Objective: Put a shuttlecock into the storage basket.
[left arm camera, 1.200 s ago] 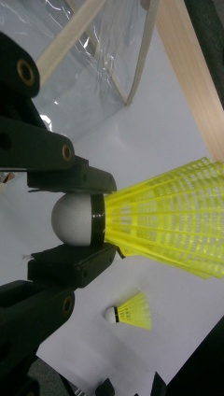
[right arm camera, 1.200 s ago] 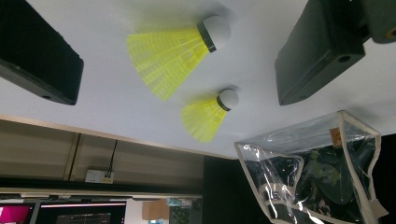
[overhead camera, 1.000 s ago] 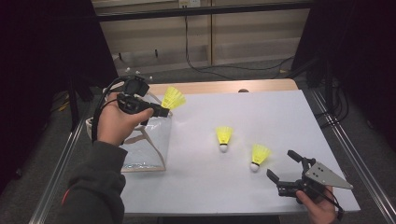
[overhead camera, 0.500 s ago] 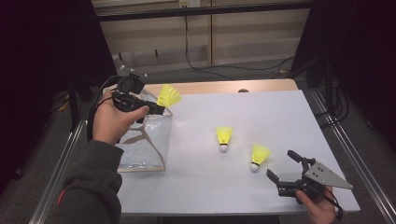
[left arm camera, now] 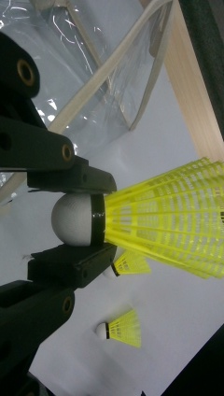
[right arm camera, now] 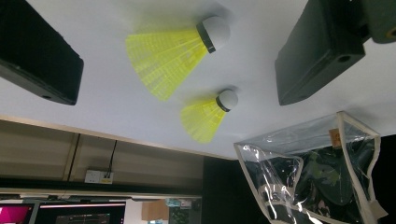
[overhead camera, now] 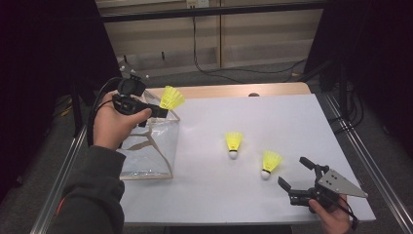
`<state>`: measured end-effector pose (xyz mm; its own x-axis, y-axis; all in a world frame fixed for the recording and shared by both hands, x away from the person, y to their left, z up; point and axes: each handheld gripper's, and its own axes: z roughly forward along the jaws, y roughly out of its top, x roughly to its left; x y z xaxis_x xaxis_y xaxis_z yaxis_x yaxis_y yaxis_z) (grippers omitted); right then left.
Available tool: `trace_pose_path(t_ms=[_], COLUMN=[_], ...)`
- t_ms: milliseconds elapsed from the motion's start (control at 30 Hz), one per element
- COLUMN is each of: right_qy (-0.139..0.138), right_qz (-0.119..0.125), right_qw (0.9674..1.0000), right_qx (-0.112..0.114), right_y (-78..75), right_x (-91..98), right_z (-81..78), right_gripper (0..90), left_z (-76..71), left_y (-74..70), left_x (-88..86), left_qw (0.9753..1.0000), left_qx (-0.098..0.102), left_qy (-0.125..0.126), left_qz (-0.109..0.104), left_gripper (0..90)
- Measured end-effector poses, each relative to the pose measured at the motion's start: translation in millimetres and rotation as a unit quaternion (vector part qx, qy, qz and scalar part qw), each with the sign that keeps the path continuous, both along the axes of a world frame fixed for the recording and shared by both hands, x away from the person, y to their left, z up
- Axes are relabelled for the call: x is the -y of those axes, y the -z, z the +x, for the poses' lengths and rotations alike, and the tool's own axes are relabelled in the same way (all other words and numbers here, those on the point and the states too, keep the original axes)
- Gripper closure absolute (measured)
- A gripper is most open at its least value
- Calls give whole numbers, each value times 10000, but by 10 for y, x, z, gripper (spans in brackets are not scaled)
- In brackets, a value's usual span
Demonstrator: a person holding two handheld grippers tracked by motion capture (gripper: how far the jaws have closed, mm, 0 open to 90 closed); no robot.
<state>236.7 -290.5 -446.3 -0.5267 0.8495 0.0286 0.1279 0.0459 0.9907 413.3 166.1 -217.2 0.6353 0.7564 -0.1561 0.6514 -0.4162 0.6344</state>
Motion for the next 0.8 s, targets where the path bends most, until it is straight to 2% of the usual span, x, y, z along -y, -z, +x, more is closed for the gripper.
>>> trace_pose_path(t_ms=[800], right_qy=[-1], right_qz=[3], right_qw=[10000], right_qx=[7], right_y=[-3], right_x=[-1], right_z=[-3], right_gripper=[9], left_z=[34], left_y=[-45], left_x=[-87], left_qw=[9999], left_qx=[33], left_qy=[-116], left_qz=[68], left_gripper=[651])
